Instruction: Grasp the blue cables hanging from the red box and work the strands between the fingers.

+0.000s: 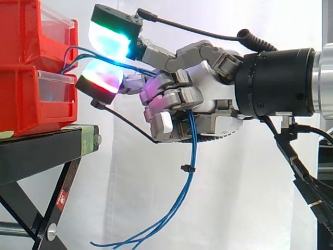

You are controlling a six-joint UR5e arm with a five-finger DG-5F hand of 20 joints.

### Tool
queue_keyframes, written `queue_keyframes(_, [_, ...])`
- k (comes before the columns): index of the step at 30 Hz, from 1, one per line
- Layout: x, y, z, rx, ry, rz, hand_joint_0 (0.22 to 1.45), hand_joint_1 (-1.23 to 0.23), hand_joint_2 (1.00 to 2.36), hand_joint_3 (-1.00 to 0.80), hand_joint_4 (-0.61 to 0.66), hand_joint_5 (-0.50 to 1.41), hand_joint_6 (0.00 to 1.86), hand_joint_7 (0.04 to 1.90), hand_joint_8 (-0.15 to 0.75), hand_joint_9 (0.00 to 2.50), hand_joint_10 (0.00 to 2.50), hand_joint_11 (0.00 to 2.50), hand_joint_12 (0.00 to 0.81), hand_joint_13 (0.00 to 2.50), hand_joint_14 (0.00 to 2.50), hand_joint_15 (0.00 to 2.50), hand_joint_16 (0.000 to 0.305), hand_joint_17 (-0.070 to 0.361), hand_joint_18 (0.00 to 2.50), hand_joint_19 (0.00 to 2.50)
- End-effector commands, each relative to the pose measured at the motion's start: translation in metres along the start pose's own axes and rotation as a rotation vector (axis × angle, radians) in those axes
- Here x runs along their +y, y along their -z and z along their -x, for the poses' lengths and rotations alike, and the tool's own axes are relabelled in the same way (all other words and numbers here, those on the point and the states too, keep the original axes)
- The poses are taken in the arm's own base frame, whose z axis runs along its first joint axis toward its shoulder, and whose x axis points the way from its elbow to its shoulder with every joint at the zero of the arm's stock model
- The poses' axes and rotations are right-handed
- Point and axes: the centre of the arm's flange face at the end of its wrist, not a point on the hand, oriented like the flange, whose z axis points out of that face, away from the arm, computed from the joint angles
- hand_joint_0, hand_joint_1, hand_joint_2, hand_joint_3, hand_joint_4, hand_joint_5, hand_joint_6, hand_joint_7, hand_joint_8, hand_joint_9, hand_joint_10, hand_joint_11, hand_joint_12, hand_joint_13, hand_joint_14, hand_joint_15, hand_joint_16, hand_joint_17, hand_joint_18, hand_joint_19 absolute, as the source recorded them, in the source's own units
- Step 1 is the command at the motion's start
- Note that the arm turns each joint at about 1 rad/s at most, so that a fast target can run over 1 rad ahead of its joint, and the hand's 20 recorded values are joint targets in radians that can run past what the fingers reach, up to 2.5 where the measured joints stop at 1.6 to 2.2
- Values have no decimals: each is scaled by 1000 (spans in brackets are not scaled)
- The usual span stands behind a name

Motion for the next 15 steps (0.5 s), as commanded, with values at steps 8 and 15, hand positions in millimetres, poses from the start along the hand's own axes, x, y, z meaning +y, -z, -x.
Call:
queue_keyframes(8, [1,-1,-1,0,7,8,917,-676,1012,-712,172,-59,1140,1017,499,1881,2500,2500,704,2081,2500,1737,286,215,2500,727])
queue_keyframes(15, [2,-2,-2,-1,16,22,868,-634,1014,-590,189,72,646,1173,499,1881,2500,2500,704,2081,2500,1737,286,215,2500,727])
